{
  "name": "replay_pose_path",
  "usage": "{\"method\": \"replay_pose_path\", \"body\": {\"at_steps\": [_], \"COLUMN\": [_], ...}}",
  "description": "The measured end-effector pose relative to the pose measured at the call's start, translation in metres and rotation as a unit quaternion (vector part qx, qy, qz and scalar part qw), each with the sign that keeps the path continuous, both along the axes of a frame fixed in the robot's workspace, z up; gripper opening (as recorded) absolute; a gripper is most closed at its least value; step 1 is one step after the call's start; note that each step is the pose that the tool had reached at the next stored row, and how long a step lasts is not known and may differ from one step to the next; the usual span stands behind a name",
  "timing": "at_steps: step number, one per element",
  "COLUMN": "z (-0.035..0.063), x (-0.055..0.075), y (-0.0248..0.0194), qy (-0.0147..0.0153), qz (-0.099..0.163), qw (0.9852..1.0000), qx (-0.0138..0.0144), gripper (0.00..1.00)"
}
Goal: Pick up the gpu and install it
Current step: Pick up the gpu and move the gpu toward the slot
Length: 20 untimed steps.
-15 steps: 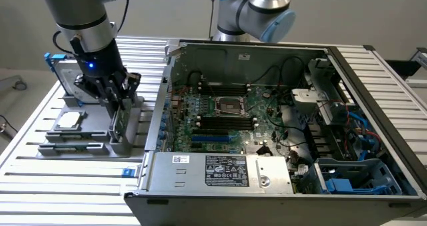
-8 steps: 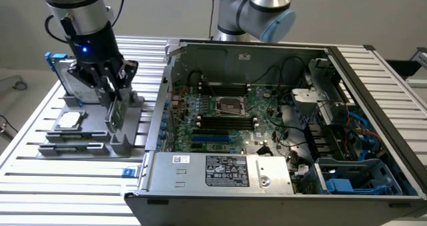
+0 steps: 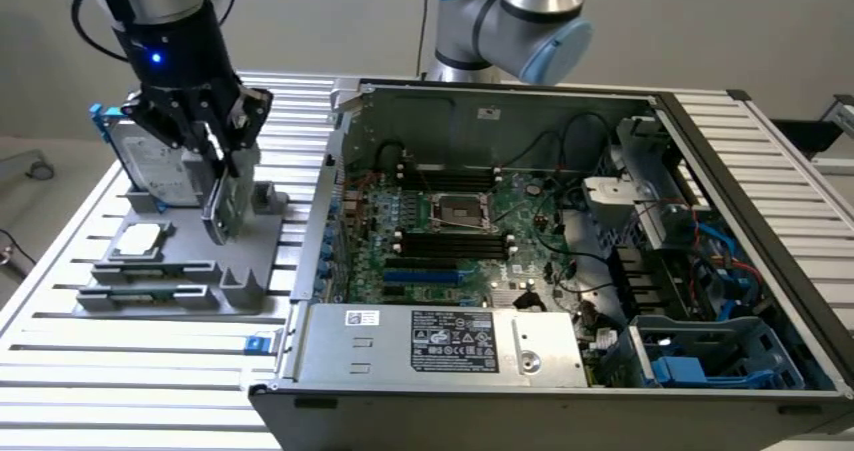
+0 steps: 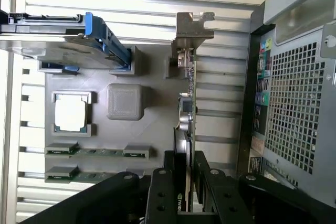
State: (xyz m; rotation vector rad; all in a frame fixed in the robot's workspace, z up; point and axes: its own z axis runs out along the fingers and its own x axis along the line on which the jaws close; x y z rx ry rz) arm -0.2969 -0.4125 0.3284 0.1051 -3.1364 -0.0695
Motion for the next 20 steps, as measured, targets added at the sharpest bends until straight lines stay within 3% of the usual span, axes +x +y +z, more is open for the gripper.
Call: {"method": "replay_pose_path", "body": {"at_steps": [20], "z": [0.0910], "x": [0.089], "y": [-0.0003], "qy": [0.0071], "qz": [0.000], "qw": [1.0000], "qx": [0.0000], "gripper": [0.26]}}
